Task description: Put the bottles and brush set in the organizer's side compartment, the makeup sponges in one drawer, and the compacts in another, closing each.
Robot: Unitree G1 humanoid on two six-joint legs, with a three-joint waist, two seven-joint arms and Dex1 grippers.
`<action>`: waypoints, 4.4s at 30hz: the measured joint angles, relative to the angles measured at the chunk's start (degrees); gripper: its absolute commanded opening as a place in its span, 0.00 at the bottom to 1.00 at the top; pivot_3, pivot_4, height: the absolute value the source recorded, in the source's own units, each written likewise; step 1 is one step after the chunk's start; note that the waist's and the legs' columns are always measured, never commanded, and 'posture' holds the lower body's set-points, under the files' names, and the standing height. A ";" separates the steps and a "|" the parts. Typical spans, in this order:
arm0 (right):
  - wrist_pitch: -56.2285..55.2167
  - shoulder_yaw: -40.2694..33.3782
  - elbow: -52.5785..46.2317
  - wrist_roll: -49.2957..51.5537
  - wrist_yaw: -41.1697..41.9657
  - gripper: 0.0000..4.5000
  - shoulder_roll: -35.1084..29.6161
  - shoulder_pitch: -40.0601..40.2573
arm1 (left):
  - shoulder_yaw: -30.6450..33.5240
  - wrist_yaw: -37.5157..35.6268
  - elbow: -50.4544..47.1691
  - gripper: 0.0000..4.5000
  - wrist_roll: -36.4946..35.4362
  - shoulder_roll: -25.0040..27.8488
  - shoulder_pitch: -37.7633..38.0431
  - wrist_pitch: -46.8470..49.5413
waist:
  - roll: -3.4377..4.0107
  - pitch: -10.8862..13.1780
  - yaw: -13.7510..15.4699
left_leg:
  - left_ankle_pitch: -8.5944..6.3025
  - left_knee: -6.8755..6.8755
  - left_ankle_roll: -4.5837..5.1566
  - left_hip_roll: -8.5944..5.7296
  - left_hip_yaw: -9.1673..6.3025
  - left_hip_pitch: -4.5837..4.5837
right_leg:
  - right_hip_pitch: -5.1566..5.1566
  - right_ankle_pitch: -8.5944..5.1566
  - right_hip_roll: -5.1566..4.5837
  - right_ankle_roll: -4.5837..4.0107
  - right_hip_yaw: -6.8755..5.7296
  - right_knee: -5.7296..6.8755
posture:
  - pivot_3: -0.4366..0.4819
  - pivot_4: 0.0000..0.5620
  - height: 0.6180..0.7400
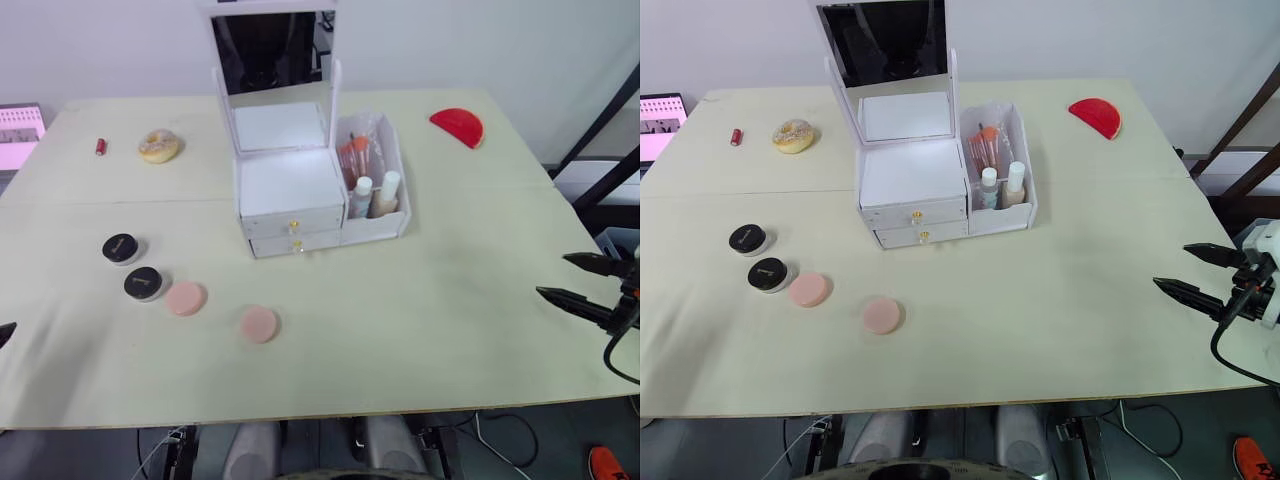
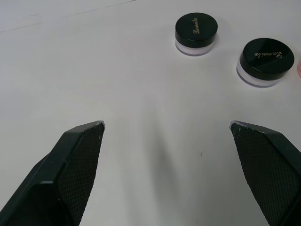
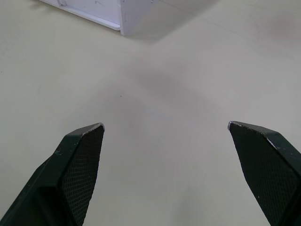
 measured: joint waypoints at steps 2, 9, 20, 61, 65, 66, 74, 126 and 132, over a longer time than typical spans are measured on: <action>0.53 0.30 0.03 -0.03 -0.11 1.00 -0.50 -0.33 | -0.47 -0.12 -0.24 1.00 -0.04 0.00 -0.89 0.00 | 0.00 0.00 -0.03 | 0.00 0.00 0.00 0.00 0.01 0.00 | 0.00 0.00 0.00 0.00 0.00 0.00 | 0.48 0.27 1.00; 5.40 6.74 -8.97 2.45 -3.32 1.00 -0.91 -9.84 | -10.46 1.59 -16.17 1.00 -4.57 -0.70 -9.28 6.10 | 0.02 0.01 -0.08 | 0.01 0.14 0.01 0.04 0.03 0.05 | 0.08 0.03 0.02 -0.03 0.01 0.07 | 0.48 0.27 1.00; 18.64 20.39 -30.87 10.94 -11.88 1.00 3.43 -18.68 | -27.16 12.46 -46.37 1.00 -14.25 -7.79 -15.23 19.19 | -0.01 0.00 -0.09 | -0.09 0.03 0.20 0.03 0.04 0.01 | 0.03 0.18 0.20 0.17 0.17 0.12 | 0.48 0.27 1.00; 22.32 34.07 -28.17 8.00 -14.42 1.00 6.55 -30.87 | -72.37 66.84 -34.69 1.00 31.69 -55.27 -26.53 -4.68 | -0.23 -0.11 1.53 | -0.11 0.98 0.27 -0.07 -0.19 -0.09 | 0.42 0.15 0.49 0.12 0.47 0.23 | 0.48 0.27 1.00; 22.54 33.98 -29.10 8.04 -14.98 1.00 6.57 -30.50 | -72.35 66.88 -33.18 1.00 32.44 -55.49 -26.77 -6.47 | -0.23 -0.11 1.52 | -0.11 1.03 0.27 -0.08 -0.19 -0.10 | 0.45 0.15 0.49 0.13 0.47 0.22 | 0.48 0.27 1.00; 22.66 33.96 -29.19 8.06 -15.12 1.00 6.57 -30.30 | -72.25 66.91 -32.90 1.00 32.57 -55.50 -26.84 -6.85 | -0.23 -0.11 1.53 | -0.11 1.03 0.27 -0.08 -0.19 -0.10 | 0.45 0.15 0.49 0.13 0.47 0.22 | 0.48 0.27 1.00; 23.22 33.94 -30.24 8.09 -16.23 1.00 6.95 -29.40 | -69.60 67.14 -31.49 1.00 33.05 -55.69 -28.05 -7.67 | -0.23 -0.10 1.40 | -0.11 1.00 0.27 -0.07 -0.20 -0.09 | 0.44 0.16 0.51 0.14 0.47 0.22 | 0.48 0.27 1.00; 23.61 34.02 -31.17 8.54 -17.38 1.00 7.18 -27.50 | -66.82 64.72 -32.47 0.32 33.82 -56.67 -28.84 -8.82 | -0.24 -0.10 1.42 | -0.12 0.91 0.26 -0.07 -0.21 -0.15 | 0.40 0.13 0.50 0.19 0.46 0.10 | 0.48 0.27 1.00; 23.66 34.01 -31.17 8.68 -17.43 1.00 7.23 -27.78 | -66.91 64.43 -32.70 0.01 34.22 -56.62 -28.87 -8.67 | -0.24 -0.10 1.47 | -0.12 0.91 0.26 -0.07 -0.21 -0.19 | 0.37 0.14 0.50 0.18 0.46 0.07 | 0.48 0.27 1.00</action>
